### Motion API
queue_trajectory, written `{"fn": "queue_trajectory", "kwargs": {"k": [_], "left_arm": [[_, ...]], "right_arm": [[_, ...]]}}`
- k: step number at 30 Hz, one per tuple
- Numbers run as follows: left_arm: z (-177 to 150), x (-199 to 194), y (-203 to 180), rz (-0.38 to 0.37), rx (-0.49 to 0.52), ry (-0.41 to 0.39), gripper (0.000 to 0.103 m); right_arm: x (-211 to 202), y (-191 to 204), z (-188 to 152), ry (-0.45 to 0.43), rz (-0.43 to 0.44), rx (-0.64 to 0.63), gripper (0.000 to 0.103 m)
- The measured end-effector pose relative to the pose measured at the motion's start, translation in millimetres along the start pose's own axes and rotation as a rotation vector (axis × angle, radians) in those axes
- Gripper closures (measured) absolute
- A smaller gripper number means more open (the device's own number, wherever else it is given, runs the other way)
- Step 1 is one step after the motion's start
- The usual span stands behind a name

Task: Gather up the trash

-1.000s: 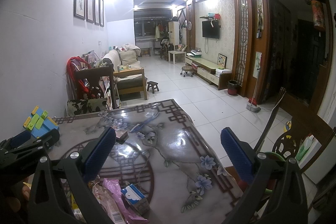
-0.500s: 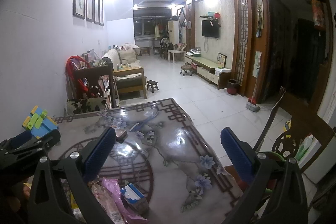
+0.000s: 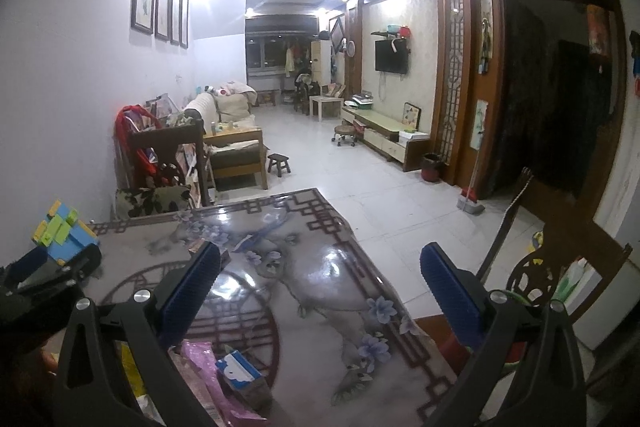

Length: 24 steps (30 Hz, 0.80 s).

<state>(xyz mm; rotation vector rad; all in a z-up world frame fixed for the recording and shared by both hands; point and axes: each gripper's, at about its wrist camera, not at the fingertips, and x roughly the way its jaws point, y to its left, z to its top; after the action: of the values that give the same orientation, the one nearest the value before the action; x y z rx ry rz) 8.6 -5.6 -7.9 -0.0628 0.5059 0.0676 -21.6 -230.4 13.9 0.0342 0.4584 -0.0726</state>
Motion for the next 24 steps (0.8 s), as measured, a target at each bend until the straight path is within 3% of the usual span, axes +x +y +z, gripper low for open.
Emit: {"fn": "queue_trajectory", "kwargs": {"k": [6,11,18,22,24], "left_arm": [[2.2,2.1,6.5,-0.033,-0.041,0.027,0.004],[2.9,5.0,6.6,-0.008,-0.034,0.055,0.004],[-0.9,11.2,12.2,-0.049,-0.018,0.061,0.004],[-11.6,29.9,31.8,-0.05,-0.043,0.144,0.004],[-17.2,33.3,39.6,-0.004,-0.048,0.139,0.004]], "right_arm": [[1.4,1.0,-0.5,0.016,0.039,0.005,0.007],[4.4,0.3,1.8,0.035,0.084,0.008,0.007],[12.2,2.3,-4.7,0.07,0.133,0.004,0.007],[23.8,1.4,-13.1,0.128,0.168,0.018,0.007],[34.4,3.7,-21.2,0.184,0.19,0.009,0.007]]}}
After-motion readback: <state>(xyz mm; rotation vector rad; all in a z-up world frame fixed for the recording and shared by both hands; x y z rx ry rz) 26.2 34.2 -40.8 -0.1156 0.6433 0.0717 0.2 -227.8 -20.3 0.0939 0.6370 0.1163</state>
